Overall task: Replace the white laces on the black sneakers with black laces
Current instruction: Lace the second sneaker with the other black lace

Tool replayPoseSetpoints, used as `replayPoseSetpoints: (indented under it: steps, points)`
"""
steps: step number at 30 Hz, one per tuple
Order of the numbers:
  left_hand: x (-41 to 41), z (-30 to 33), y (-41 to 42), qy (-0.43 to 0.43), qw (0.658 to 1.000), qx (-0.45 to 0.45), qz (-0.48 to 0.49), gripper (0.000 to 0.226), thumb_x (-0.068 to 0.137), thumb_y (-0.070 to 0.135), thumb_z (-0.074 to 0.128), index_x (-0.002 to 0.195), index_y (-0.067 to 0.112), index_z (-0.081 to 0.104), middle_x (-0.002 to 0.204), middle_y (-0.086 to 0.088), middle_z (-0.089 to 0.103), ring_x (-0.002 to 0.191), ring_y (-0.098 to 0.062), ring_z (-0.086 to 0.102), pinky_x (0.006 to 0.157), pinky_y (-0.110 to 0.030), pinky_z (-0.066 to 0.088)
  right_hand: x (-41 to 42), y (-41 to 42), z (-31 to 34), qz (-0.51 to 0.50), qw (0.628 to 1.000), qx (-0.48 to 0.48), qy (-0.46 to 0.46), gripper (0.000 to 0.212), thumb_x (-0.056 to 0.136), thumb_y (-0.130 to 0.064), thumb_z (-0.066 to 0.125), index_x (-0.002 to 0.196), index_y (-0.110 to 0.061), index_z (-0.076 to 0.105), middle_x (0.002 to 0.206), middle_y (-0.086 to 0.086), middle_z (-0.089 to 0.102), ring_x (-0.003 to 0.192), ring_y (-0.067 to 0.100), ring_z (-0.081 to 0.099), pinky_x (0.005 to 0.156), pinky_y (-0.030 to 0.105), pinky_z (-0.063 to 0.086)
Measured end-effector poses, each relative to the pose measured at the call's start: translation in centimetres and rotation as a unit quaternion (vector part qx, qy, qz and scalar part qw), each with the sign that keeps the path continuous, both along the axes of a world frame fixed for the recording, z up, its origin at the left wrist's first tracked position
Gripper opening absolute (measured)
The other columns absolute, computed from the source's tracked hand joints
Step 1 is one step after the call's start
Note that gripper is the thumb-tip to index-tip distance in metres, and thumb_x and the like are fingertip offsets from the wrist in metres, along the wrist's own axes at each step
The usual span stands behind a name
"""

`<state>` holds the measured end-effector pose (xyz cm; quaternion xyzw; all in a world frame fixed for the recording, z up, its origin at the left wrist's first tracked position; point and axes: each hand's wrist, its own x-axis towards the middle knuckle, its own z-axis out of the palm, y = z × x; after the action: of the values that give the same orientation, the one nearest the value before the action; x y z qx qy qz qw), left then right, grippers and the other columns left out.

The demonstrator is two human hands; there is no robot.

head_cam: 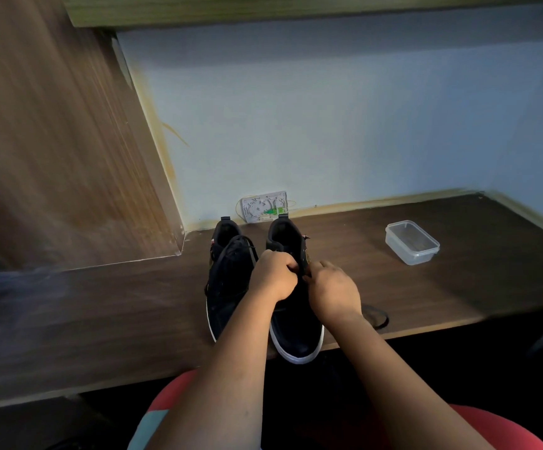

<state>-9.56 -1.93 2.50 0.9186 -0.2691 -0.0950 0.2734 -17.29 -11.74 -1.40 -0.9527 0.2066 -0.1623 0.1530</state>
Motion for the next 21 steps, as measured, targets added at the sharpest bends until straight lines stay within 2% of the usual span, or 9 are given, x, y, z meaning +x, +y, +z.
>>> replayPoseSetpoints:
  steps: [4, 7, 10, 12, 14, 16, 18, 20, 21]
  points:
    - [0.8, -0.7, 0.2, -0.031, 0.999, 0.019, -0.014, 0.022, 0.088, 0.015, 0.066, 0.108, 0.022, 0.069, 0.121, -0.006, 0.045, 0.099, -0.029, 0.057, 0.083, -0.036, 0.050, 0.0, -0.8, -0.7, -0.013, 0.980, 0.188, -0.070, 0.013, 0.092, -0.027, 0.060, 0.095, -0.016, 0.064, 0.087, 0.001, 0.066, 0.084, 0.023, 0.062, 0.064, 0.031, 0.044]
    - [1.1, -0.9, 0.3, -0.057, 0.997, 0.028, -0.039, 0.019, 0.089, 0.022, 0.068, 0.107, 0.023, 0.069, 0.116, -0.003, 0.045, 0.098, -0.027, 0.056, 0.085, -0.037, 0.050, 0.1, -1.6, -0.7, 0.016, 0.969, 0.227, -0.095, 0.020, 0.088, -0.025, 0.065, 0.107, -0.025, 0.060, 0.085, -0.008, 0.065, 0.086, 0.020, 0.063, 0.070, 0.031, 0.049]
    - [1.3, -0.9, 0.7, -0.106, 0.992, 0.042, -0.059, 0.012, 0.090, 0.025, 0.065, 0.102, 0.022, 0.068, 0.112, -0.002, 0.043, 0.099, -0.024, 0.053, 0.081, -0.037, 0.051, -0.1, -2.0, -0.3, 0.094, 0.987, 0.125, -0.023, 0.047, 0.092, -0.028, 0.054, 0.133, -0.045, 0.039, 0.109, -0.009, 0.063, 0.110, 0.021, 0.048, 0.089, 0.040, 0.041]
    - [1.3, -0.6, 1.0, -0.140, 0.986, 0.062, -0.068, 0.007, 0.092, 0.020, 0.061, 0.096, 0.018, 0.066, 0.112, -0.002, 0.040, 0.103, -0.022, 0.047, 0.077, -0.037, 0.052, -0.2, -1.9, 0.0, 0.104, 0.994, 0.031, 0.032, 0.048, 0.097, -0.028, 0.043, 0.138, -0.049, 0.032, 0.120, -0.010, 0.056, 0.117, 0.021, 0.035, 0.091, 0.043, 0.031]
    - [1.6, 0.0, 1.5, -0.160, 0.984, 0.055, -0.059, 0.009, 0.092, 0.013, 0.055, 0.091, 0.016, 0.063, 0.112, -0.001, 0.037, 0.104, -0.020, 0.043, 0.073, -0.033, 0.049, -0.3, -2.1, 0.3, 0.100, 0.995, 0.000, 0.015, 0.043, 0.095, -0.025, 0.039, 0.133, -0.046, 0.039, 0.125, -0.013, 0.055, 0.120, 0.021, 0.034, 0.089, 0.042, 0.029]
    - [2.1, 1.1, 2.3, -0.145, 0.989, -0.006, 0.002, 0.012, 0.092, 0.010, 0.050, 0.088, 0.017, 0.059, 0.112, 0.003, 0.035, 0.100, -0.015, 0.042, 0.071, -0.026, 0.044, -0.5, -2.7, 0.4, 0.087, 0.995, 0.051, -0.022, 0.041, 0.087, -0.025, 0.037, 0.122, -0.042, 0.049, 0.121, -0.017, 0.060, 0.122, 0.017, 0.033, 0.089, 0.041, 0.027]
    - [3.1, 2.2, 3.1, -0.105, 0.981, -0.113, 0.115, 0.013, 0.094, 0.008, 0.046, 0.089, 0.016, 0.055, 0.111, 0.004, 0.035, 0.098, -0.014, 0.045, 0.081, -0.025, 0.043, -0.6, -3.3, 0.6, 0.071, 0.984, 0.158, -0.044, 0.048, 0.075, -0.023, 0.030, 0.112, -0.042, 0.054, 0.111, -0.021, 0.063, 0.123, 0.012, 0.032, 0.095, 0.042, 0.028]
    - [3.9, 3.1, 3.8, 0.018, 0.926, -0.308, 0.218, 0.011, 0.098, 0.008, 0.045, 0.094, 0.015, 0.053, 0.112, 0.000, 0.046, 0.100, -0.017, 0.050, 0.088, -0.027, 0.041, -0.6, -3.5, 0.5, 0.068, 0.976, 0.201, -0.048, 0.053, 0.071, -0.015, 0.031, 0.109, -0.042, 0.056, 0.103, -0.026, 0.063, 0.120, 0.010, 0.033, 0.101, 0.045, 0.031]
    - [3.8, 3.5, 3.9, 0.135, 0.867, -0.424, 0.225, 0.011, 0.100, 0.010, 0.043, 0.098, 0.014, 0.053, 0.112, -0.004, 0.054, 0.101, -0.018, 0.054, 0.091, -0.028, 0.041, -0.6, -3.5, 0.4, 0.070, 0.975, 0.204, -0.051, 0.055, 0.072, -0.008, 0.033, 0.109, -0.041, 0.057, 0.100, -0.027, 0.063, 0.119, 0.010, 0.034, 0.102, 0.046, 0.032]
